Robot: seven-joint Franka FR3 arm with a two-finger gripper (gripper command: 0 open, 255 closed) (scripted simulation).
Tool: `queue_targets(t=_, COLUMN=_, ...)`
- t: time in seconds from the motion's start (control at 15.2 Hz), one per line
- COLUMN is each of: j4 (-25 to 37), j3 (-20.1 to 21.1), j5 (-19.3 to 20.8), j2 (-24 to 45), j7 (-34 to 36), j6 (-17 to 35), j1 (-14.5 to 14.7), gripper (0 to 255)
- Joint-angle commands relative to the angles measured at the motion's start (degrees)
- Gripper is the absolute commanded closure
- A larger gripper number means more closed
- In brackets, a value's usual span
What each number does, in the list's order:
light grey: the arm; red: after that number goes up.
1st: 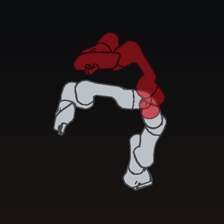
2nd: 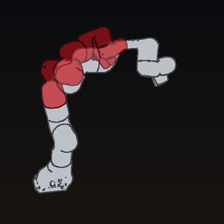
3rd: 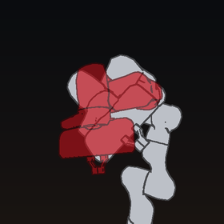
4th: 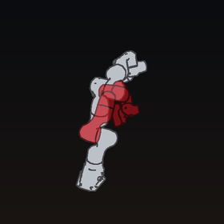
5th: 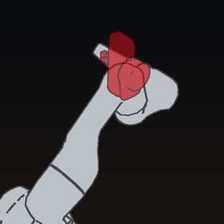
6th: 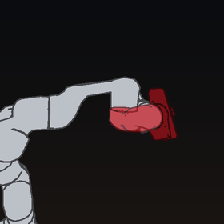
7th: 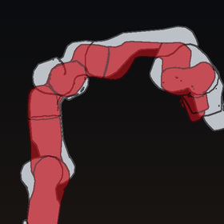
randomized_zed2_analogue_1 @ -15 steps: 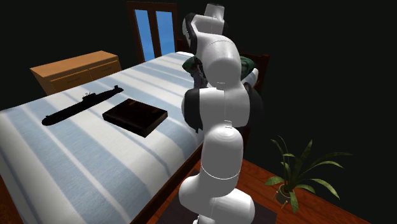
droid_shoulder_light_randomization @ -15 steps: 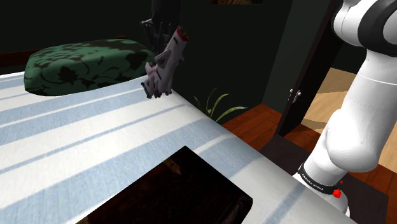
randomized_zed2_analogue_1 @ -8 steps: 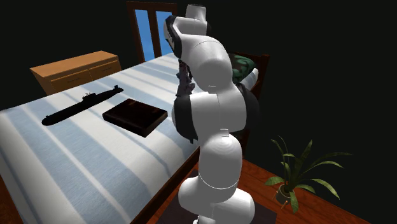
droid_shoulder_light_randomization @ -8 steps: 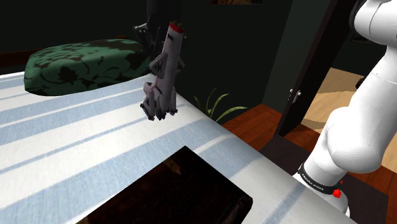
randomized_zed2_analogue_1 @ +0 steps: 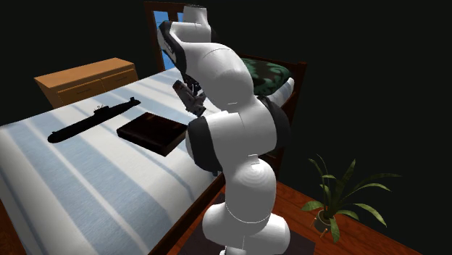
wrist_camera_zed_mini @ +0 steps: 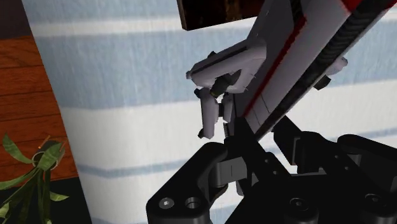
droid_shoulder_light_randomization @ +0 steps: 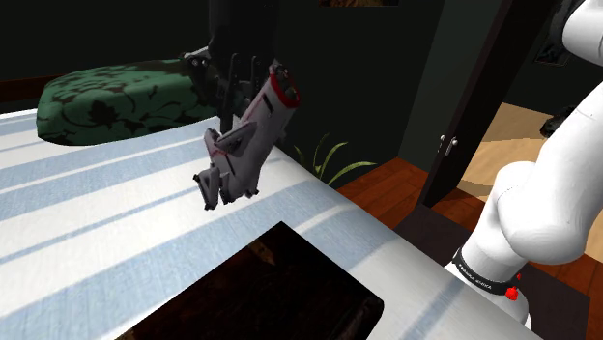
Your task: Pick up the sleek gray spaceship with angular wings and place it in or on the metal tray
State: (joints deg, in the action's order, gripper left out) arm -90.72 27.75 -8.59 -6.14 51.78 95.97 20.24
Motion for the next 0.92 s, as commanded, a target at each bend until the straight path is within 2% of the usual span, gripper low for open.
queue_targets(t=0.0, j4=-0.2, j3=1.6, j5=0.2, j2=-0.4, j7=2.9, j6=0.3, j1=1.2, gripper=255)
queue_targets(t=0.53, j4=1.4, j3=8.6, j5=2.7, j2=0.9, j7=14.7, j6=1.0, j1=5.9, gripper=255)
queue_targets(t=0.86, j4=5.2, j3=14.1, j5=6.9, j2=4.9, j7=23.9, j6=0.8, j1=9.8, gripper=255)
